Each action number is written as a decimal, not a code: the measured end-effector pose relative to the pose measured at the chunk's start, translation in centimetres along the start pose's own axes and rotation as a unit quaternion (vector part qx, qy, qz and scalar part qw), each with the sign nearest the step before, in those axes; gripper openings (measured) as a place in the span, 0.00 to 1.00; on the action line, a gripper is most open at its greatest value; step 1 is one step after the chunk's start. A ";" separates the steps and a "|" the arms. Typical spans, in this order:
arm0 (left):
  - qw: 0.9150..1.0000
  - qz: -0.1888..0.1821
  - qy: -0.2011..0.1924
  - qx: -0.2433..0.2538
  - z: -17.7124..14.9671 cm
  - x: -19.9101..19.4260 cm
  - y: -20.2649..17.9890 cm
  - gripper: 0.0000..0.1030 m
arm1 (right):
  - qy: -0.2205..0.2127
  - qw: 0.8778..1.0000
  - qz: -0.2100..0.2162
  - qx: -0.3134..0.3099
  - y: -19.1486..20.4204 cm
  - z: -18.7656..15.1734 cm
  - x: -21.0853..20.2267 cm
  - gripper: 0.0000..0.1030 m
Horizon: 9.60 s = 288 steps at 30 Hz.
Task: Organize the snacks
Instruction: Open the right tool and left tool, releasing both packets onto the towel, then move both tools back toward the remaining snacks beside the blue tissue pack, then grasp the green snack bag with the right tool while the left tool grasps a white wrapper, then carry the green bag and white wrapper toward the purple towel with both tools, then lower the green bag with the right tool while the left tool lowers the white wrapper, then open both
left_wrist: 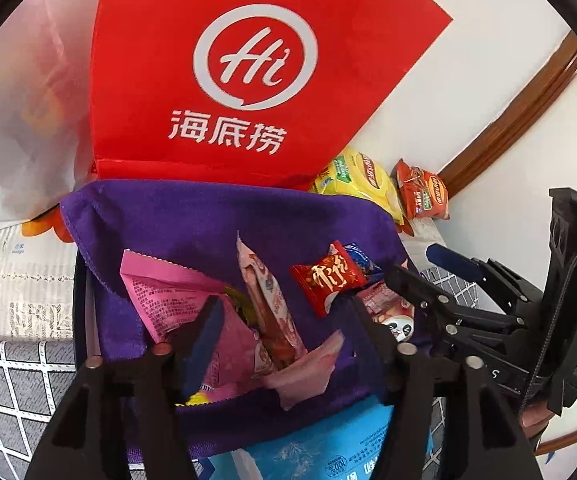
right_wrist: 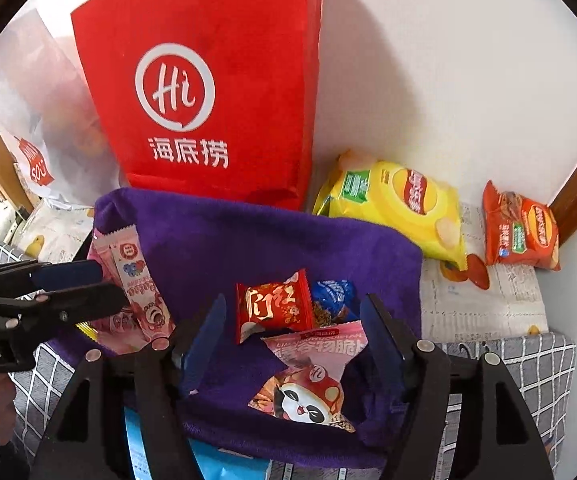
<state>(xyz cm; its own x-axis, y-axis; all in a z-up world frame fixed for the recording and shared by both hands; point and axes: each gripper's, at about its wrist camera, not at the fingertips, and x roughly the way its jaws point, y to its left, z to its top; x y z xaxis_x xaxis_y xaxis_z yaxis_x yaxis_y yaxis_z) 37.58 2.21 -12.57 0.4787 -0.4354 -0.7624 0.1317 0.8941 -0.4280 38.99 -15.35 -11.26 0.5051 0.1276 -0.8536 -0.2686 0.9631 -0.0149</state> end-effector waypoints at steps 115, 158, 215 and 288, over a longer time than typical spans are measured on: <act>0.991 0.130 0.009 -0.014 -17.3 -6.6 1.5 0.72 | -0.030 0.996 0.071 0.038 5.1 -25.8 -16.0 0.60; 0.988 0.142 -0.018 -0.055 -18.8 -11.9 0.5 0.35 | -0.058 0.995 0.071 0.034 -0.2 -20.1 -16.1 0.60; 0.993 0.074 -0.061 0.068 -3.6 -12.0 -4.9 0.35 | -0.099 0.994 0.027 0.042 1.0 -1.8 -13.2 0.60; 0.997 0.071 0.035 0.027 0.5 1.2 0.7 0.35 | 0.060 0.998 0.014 -0.019 1.8 -0.6 3.3 0.60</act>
<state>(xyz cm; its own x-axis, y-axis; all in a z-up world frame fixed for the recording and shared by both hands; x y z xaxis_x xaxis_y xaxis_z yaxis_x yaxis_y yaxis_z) 38.74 2.40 -13.55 0.4339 -0.3094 -0.8462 0.1147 0.9505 -0.2887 39.69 -13.37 -14.42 0.3953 0.1218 -0.9105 -0.3128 0.9498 -0.0088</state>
